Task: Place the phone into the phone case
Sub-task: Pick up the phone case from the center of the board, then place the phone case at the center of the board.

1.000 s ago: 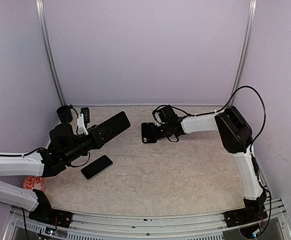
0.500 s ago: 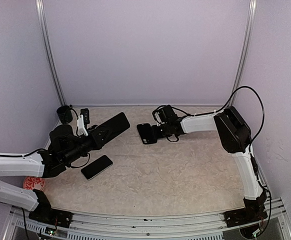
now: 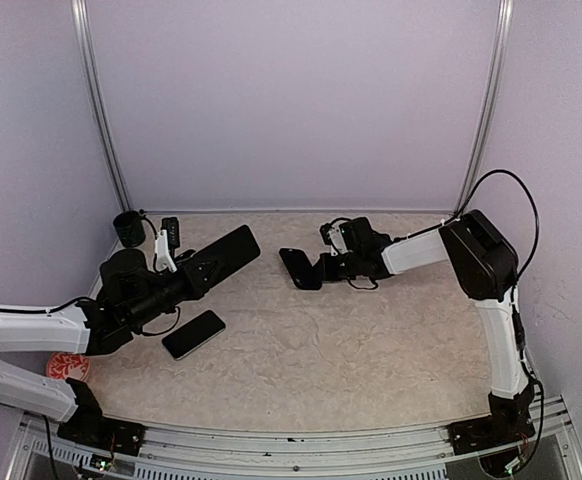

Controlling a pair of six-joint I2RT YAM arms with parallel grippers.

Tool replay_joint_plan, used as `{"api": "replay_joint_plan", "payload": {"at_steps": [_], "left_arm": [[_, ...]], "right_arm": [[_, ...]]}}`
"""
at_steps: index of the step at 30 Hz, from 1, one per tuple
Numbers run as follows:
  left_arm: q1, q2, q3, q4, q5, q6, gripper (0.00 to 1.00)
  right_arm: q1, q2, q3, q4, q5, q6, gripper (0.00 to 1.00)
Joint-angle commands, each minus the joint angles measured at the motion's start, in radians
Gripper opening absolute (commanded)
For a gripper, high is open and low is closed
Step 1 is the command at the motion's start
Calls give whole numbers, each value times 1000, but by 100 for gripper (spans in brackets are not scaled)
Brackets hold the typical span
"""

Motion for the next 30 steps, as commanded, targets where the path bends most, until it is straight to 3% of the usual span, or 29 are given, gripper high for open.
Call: {"api": "replay_joint_plan", "payload": {"at_steps": [1,14,30], "left_arm": [[7,14,15,73,21,-2,0],[3,224,127,50,98,-72,0],[-5,347,144,54,144,-106,0]], "right_arm": [[-4,-65,-50,-31,-24,-31,0],[65,-262,-210,19,85,-97,0],[68,-494,-411,185,-94,-37,0]]}}
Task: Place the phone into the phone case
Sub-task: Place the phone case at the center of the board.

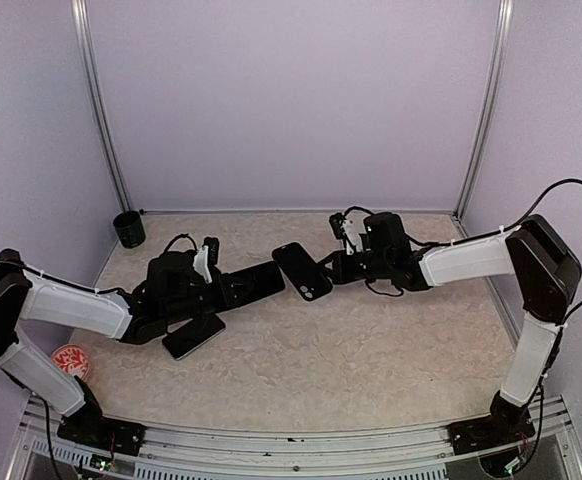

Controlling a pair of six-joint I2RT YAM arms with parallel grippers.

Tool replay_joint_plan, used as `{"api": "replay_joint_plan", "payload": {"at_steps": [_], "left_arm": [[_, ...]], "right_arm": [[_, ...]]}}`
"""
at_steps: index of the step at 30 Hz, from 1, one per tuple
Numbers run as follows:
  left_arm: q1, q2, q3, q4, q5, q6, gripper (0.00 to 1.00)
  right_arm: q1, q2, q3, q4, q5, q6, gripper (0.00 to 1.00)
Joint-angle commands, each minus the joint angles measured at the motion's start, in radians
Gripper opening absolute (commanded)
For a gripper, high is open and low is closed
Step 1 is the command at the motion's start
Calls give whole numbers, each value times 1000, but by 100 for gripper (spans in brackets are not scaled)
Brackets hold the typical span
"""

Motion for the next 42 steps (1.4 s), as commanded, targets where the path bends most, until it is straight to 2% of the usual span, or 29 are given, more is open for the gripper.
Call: {"api": "replay_joint_plan", "payload": {"at_steps": [1,8,15,28,38,42], "left_arm": [[-3,5,31,66,12,-10,0],[-3,-55,-17,156,54,-6,0],[-5,-85,-13,185,100,-1,0],[-5,53,28,159,135,-4,0],[-5,86,51,114,177,17,0],[-5,95,54,114,211,19,0]], "right_arm": [[3,-71,-30,71,-42,11,0],[3,-79,-44,-3,111,-23,0],[22,-59,-39,-17,160,-57,0],[49,-115,-119,81,27,-105,0],[50,-134,-137,107,-50,-138,0],[48,-104,-80,-7,-41,-205,0]]}}
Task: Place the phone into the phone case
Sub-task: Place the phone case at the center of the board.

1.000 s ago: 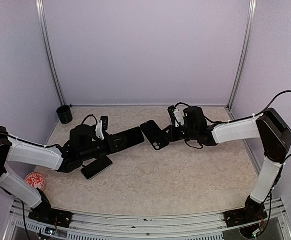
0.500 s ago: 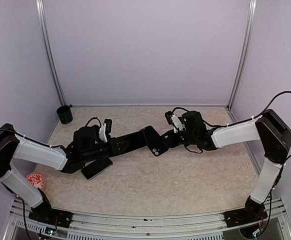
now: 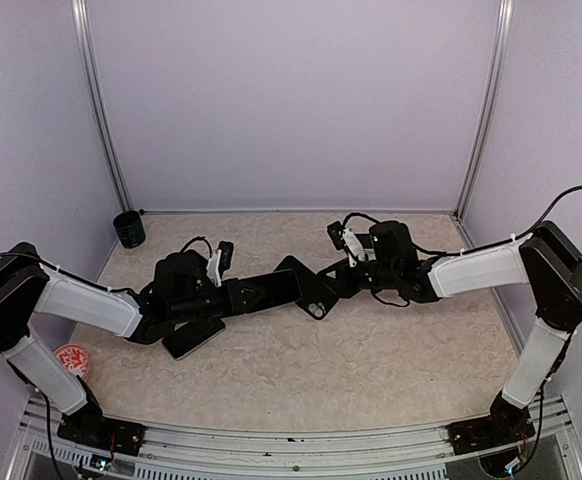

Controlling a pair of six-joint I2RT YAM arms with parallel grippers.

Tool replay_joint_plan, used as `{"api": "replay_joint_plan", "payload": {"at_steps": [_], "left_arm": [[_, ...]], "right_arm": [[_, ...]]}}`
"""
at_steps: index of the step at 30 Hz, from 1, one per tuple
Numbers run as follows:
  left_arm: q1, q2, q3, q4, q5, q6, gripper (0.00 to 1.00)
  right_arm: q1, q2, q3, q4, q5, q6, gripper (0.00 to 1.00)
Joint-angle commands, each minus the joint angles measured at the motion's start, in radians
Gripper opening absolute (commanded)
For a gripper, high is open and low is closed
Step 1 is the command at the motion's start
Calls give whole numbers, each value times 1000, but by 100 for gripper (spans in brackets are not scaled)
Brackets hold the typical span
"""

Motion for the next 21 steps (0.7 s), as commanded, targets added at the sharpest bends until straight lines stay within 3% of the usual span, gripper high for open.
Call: {"api": "replay_joint_plan", "payload": {"at_steps": [1,7,21], "left_arm": [[-4,11,37,31,58,24,0],[-4,-15,42,-4,81,59,0],[-4,-71,35,-48,118,75,0]], "right_arm": [[9,11,67,-105,-15,-94,0],[5,73,144,-281,-39,-225,0],[-15,210,248,-456,-230,-389,0]]}}
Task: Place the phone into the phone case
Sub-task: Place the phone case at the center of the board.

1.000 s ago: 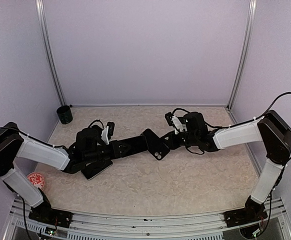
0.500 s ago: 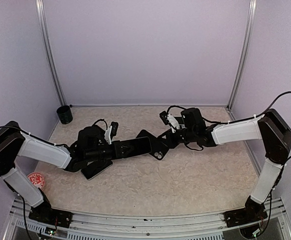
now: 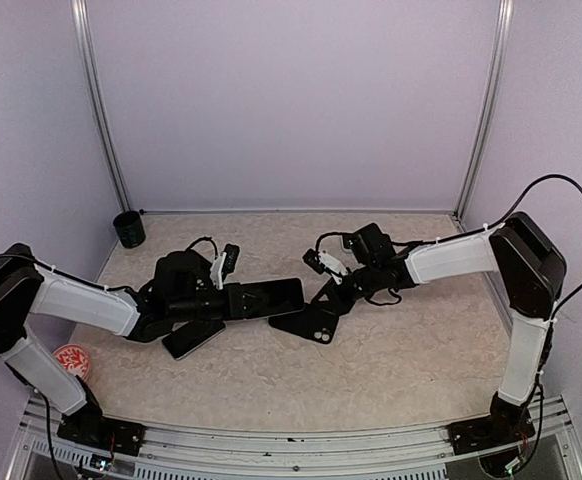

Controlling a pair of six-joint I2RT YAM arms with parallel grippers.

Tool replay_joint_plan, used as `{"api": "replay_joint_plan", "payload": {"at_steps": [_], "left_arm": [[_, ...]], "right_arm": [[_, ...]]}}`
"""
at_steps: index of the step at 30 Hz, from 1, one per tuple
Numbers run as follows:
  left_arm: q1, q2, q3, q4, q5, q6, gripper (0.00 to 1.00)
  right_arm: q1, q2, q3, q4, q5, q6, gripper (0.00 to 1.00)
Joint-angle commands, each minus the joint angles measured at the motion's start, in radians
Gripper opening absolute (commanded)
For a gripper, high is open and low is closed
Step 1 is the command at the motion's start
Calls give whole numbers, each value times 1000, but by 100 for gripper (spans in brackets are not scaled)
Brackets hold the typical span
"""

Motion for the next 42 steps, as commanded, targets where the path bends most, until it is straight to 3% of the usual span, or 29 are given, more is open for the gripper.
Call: {"api": "replay_joint_plan", "payload": {"at_steps": [1,11,13,16,20,32,42], "left_arm": [[-4,-57,20,24,29,22,0],[-4,-89,9,-9,36,25,0],[-4,-88,8,-6,39,23,0],[-4,-81,8,2,47,20,0],[-4,-74,9,3,51,23,0],[0,-27,107,-132,118,93,0],[7,61,223,-277,208,132,0]], "right_arm": [[-9,52,47,-65,-86,-66,0],[-22,125,108,-90,-74,-71,2],[-27,119,109,-81,-77,-54,10],[-35,102,107,-73,-59,-25,32],[-50,60,93,-76,-50,26,47],[-62,-178,-81,-79,-30,274,73],[-60,-307,-341,149,-56,540,79]]}}
